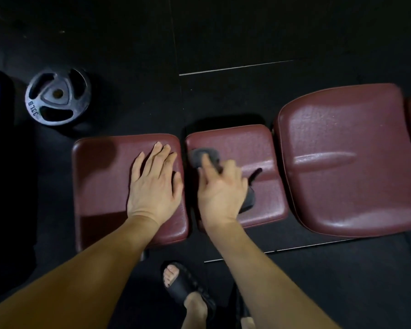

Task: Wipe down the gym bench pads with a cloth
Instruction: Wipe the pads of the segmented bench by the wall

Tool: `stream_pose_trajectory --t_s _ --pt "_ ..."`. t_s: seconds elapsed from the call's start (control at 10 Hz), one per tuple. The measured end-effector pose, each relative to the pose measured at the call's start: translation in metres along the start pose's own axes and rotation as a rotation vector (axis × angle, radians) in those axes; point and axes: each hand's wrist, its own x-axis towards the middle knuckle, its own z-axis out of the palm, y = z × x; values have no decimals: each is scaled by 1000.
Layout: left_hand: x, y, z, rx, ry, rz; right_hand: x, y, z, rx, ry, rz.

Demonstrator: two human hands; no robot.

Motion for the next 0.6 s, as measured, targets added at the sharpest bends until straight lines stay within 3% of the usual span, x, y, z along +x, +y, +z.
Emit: stream_pose_trajectory --t_s 0.1,0.2,0.3,0.4,0.5,0.6 --pt "0 0 0 -3 0 -1 19 40 -7 -4 -34 -294" --pt "0 0 0 -8 -1 -8 53 108 -17 -133 60 -208" --pt "0 1 0 -12 -2 -11 59 128 -22 -129 115 97" --pt "-1 0 -1 -4 0 -12 44 74 -8 -60 180 399" --pt "-1 1 -2 -2 -4 -9 12 20 -3 -6 46 133" --pt "0 1 -2 -3 -5 -6 16 54 -17 -29 -31 -223"
